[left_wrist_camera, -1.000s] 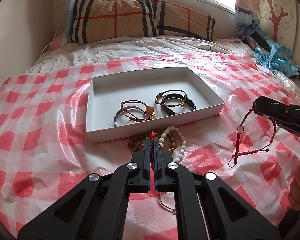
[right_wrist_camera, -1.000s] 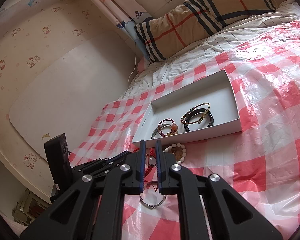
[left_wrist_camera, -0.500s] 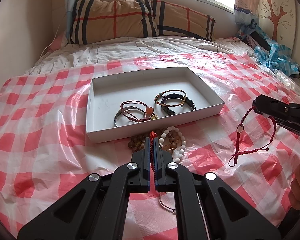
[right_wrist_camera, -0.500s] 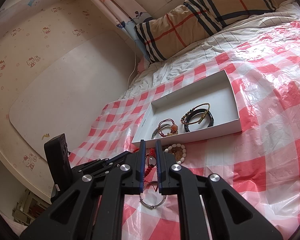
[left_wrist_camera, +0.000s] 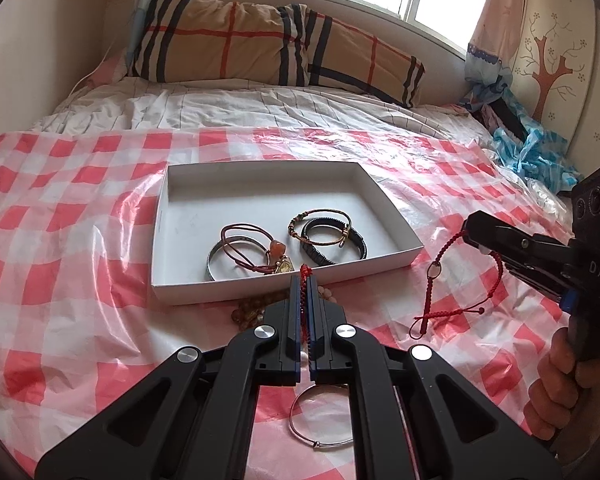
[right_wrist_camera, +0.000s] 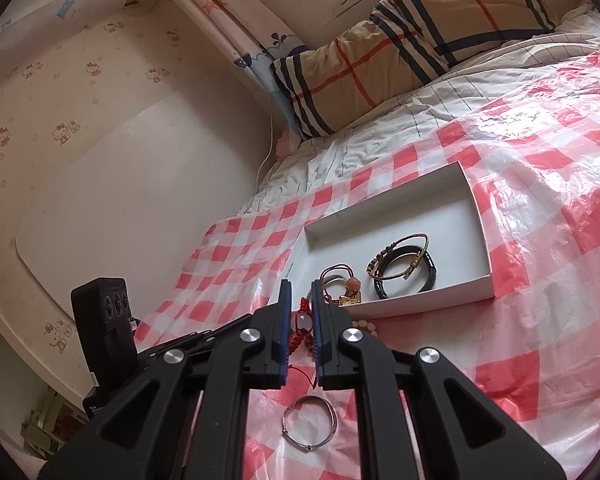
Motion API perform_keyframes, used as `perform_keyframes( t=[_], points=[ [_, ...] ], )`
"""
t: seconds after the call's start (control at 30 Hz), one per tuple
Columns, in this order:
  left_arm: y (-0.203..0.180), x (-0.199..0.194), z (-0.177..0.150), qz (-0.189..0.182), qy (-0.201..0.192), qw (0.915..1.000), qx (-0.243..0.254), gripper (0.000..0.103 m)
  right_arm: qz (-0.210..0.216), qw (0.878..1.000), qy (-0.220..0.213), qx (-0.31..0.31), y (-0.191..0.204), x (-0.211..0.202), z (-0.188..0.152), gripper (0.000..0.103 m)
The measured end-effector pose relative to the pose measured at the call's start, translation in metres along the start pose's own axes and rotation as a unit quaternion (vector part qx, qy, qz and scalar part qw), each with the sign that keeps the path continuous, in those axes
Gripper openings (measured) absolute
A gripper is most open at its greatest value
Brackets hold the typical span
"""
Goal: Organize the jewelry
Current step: 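Lower both red bracelets into the white tray and open both tools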
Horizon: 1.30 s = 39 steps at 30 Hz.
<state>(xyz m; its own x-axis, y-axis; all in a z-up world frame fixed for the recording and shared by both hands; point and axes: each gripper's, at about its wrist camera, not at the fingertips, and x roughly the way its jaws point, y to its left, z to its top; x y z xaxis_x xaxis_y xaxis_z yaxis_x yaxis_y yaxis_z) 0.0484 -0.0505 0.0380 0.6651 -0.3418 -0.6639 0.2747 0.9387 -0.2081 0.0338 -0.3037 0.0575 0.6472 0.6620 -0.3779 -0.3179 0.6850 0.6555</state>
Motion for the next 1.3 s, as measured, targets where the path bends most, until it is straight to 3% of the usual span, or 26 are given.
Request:
perform_keyframes(
  t=[0.6, 0.77, 0.8, 0.87, 0.97, 1.07, 1.17, 1.23, 1.3],
  points=[
    [-0.007, 0.027, 0.04, -0.006, -0.02, 0.9998, 0.001, 0.003, -0.014, 1.0, -0.01, -0.01, -0.005, 0.064, 0.04, 0.011],
    [-0.009, 0.04, 0.045, -0.001, -0.02, 0.9998, -0.002, 0.003, -0.046, 0.999, -0.009, -0.014, -0.013, 0.083, 0.043, 0.013],
    [-0.008, 0.047, 0.047, 0.001, -0.018, 0.9998, -0.002, 0.003, -0.064, 0.998, -0.009, -0.016, -0.017, 0.088, 0.044, 0.018],
    [-0.004, 0.063, 0.048, 0.025, -0.011, 0.9996, -0.006, 0.003, -0.121, 0.992, -0.012, -0.015, -0.028, 0.093, 0.043, 0.065],
    [0.006, 0.08, 0.042, 0.045, 0.019, 0.9985, -0.026, 0.003, -0.153, 0.988, -0.01, -0.007, -0.043, 0.09, 0.04, 0.065],
    [0.013, 0.08, 0.039, 0.065, 0.022, 0.9971, -0.034, 0.004, -0.161, 0.987, -0.02, 0.001, -0.049, 0.082, 0.041, 0.065],
    [0.022, 0.075, 0.037, 0.07, 0.018, 0.996, -0.052, 0.018, -0.167, 0.986, -0.021, 0.004, -0.052, 0.077, 0.038, 0.066],
    [0.027, 0.072, 0.033, 0.083, 0.016, 0.9947, -0.059, 0.041, -0.169, 0.986, -0.012, 0.008, -0.054, 0.079, 0.035, 0.067],
    [0.027, 0.069, 0.03, 0.094, 0.012, 0.9936, -0.061, 0.05, -0.173, 0.985, -0.008, 0.01, -0.054, 0.08, 0.033, 0.069]
  ],
)
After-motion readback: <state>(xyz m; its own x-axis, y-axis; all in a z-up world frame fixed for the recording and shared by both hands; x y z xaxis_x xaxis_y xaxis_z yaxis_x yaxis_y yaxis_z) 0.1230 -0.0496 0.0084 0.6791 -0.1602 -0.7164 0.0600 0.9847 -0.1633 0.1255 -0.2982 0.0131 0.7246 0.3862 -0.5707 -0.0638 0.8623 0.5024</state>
